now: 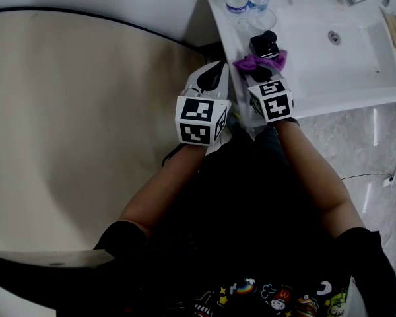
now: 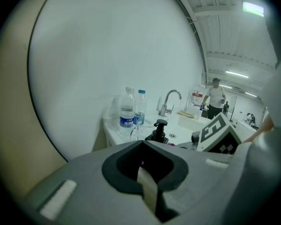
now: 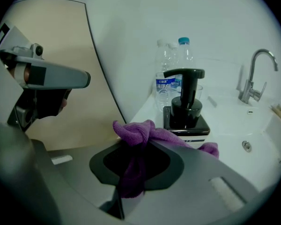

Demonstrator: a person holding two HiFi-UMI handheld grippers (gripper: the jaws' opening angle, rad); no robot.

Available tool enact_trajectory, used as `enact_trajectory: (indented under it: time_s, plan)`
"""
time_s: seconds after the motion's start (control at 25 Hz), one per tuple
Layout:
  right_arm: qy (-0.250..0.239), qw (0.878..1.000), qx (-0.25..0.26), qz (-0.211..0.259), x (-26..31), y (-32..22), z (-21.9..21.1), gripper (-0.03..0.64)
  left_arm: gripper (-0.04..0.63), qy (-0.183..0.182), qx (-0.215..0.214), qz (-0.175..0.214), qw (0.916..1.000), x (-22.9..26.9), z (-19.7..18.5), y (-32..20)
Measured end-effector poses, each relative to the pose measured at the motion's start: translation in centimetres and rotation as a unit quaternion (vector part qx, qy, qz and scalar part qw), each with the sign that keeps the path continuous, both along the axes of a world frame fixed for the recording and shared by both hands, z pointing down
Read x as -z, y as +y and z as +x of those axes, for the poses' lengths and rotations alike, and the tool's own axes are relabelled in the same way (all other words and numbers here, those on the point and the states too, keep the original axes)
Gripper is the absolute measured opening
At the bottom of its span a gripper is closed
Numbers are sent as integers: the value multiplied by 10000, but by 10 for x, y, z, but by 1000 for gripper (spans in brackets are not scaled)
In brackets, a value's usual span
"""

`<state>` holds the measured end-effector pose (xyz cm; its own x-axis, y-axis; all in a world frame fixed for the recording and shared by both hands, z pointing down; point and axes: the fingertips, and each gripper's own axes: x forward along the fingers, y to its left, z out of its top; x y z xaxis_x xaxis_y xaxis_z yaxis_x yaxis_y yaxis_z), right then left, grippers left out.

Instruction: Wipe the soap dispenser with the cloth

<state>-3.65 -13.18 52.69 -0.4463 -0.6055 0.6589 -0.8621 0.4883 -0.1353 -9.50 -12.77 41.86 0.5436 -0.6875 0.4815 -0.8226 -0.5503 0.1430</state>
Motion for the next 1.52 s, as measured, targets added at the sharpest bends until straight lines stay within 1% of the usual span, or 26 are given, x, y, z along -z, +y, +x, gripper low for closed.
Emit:
enact_trajectory:
  time_s: [0.12, 0.24, 0.36, 0.44, 0.56, 0.64, 0.76, 1.08, 1.36, 1.52]
  plan:
    - [-24, 9999, -120, 116, 9, -1, -1, 87, 0, 15, 36, 0, 10000, 1, -3, -1]
    - [-197, 9984, -465, 249, 27, -8, -2, 87, 0, 52, 94, 5, 9999, 1, -7, -3]
    - [-425, 9932, -885, 627, 62, -18, 4, 87, 0, 87, 118, 32, 9999, 5, -9, -6]
    - [-625, 9884, -1073, 873, 89, -24, 5, 87, 0, 92, 129, 53, 9999, 9, -10, -7]
    - [-833, 9823, -1186, 1185, 118, -31, 4, 87, 0, 108, 158, 64, 9998, 10, -13, -9]
    - [-915, 9797, -1222, 1301, 127, -35, 1, 87, 0, 94, 180, 67, 9998, 11, -15, -10]
    - [-981, 9780, -1365, 1238, 118, -41, 0, 87, 0, 37, 167, 59, 9998, 9, -18, -10]
    - [-936, 9806, -1579, 689, 58, -48, -7, 87, 0, -179, 206, -41, 9996, -4, -36, -11]
    - [-836, 9816, -1643, 503, 32, -52, -8, 87, 0, -262, 229, -74, 9994, -7, -43, -10]
    - [-682, 9852, -1518, 409, 21, -51, -13, 86, 0, -259, 210, -96, 9994, -8, -42, -12]
